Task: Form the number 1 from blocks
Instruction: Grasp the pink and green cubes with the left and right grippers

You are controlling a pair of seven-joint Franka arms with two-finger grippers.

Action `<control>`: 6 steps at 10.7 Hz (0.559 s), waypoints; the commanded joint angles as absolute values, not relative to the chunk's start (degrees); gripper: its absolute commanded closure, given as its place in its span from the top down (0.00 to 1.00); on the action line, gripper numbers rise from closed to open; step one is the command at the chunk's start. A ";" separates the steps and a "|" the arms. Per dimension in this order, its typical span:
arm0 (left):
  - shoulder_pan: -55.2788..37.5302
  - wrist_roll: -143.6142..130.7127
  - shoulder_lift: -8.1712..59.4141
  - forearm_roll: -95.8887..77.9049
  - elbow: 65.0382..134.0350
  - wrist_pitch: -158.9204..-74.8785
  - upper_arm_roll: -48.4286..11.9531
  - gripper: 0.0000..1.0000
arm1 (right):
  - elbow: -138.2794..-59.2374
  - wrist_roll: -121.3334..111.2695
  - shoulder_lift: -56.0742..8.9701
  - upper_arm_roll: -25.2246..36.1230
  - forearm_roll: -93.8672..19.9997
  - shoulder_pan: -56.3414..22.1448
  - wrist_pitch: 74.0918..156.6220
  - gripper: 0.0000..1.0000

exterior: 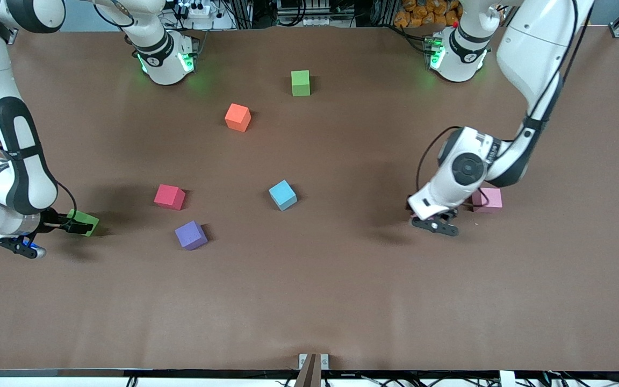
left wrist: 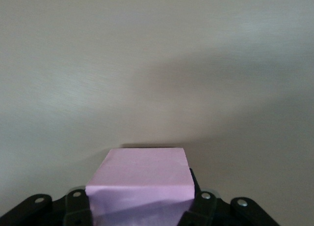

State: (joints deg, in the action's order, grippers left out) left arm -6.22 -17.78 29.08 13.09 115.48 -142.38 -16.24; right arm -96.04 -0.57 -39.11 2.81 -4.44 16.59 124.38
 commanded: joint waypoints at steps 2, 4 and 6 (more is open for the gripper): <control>-9.31 -41.32 26.02 14.85 116.10 -135.46 -27.29 0.00 | -102.30 -0.35 -36.56 2.90 -5.19 15.38 132.09 1.00; -9.93 -54.52 26.10 14.85 116.28 -134.30 -35.47 0.00 | -102.48 -0.09 -36.21 2.90 -5.36 15.29 130.96 1.00; -12.64 -62.19 26.72 14.94 116.98 -134.30 -39.71 0.00 | -102.48 -0.09 -35.08 2.90 -5.45 15.03 128.24 1.00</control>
State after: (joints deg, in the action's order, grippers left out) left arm -11.84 -56.89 27.11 13.40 115.95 -134.68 -37.75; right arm -100.18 -0.53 -38.35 2.77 -4.44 15.39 129.84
